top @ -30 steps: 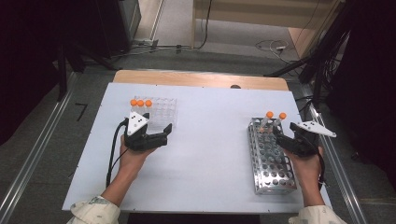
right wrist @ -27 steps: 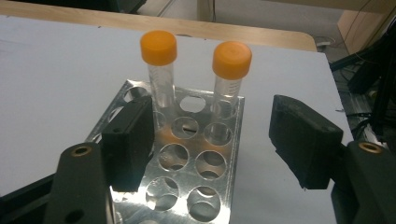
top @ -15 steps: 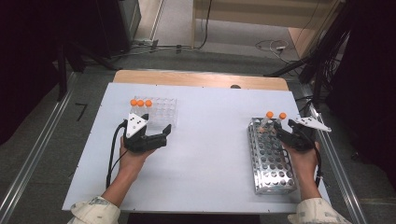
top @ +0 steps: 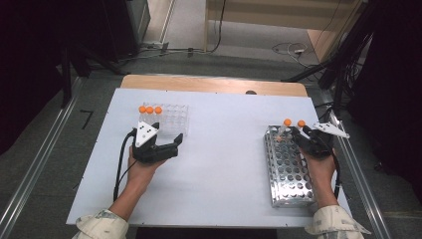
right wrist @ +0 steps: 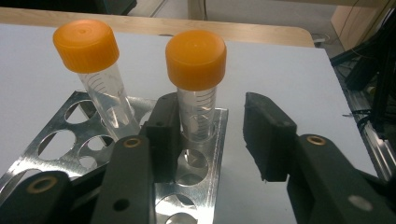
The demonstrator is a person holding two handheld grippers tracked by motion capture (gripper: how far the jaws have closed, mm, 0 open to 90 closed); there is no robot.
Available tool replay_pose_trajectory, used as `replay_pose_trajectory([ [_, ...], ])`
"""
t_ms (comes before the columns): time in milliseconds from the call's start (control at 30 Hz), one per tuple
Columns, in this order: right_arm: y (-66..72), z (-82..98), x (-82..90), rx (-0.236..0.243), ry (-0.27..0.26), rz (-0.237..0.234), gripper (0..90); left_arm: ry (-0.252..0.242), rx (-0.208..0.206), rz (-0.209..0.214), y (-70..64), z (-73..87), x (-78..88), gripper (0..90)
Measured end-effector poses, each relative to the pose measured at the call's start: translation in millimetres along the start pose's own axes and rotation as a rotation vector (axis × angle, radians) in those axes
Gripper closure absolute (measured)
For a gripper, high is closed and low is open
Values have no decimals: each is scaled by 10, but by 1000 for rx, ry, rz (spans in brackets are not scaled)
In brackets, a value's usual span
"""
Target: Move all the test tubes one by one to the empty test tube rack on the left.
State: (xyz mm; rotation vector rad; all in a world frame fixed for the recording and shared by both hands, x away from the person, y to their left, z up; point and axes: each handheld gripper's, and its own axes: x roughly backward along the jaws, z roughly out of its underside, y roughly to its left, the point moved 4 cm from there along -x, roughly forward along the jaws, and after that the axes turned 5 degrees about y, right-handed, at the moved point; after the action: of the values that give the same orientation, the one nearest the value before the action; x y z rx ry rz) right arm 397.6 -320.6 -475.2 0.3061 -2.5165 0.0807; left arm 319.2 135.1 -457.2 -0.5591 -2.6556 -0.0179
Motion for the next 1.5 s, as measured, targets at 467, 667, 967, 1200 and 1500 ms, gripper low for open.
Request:
replay_pose_trajectory([
  [467, 28, -3, -15, 23, -12, -20, 712, 9, -4, 11, -25, 10, -6, 134],
  [667, 28, -29, 18, 20, -18, -22, 714, 12, -10, 13, -31, 13, -5, 134],
  [967, 61, -142, 157, 18, -66, -26, 714, 19, -12, 15, -42, 23, -6, 134],
  [1200, 99, -232, 270, 34, -100, -3, 715, 21, -14, 15, -46, 26, -7, 134],
  [1500, 123, -293, 396, 42, -120, 8, 716, 23, -16, 16, -44, 27, -5, 133],
])
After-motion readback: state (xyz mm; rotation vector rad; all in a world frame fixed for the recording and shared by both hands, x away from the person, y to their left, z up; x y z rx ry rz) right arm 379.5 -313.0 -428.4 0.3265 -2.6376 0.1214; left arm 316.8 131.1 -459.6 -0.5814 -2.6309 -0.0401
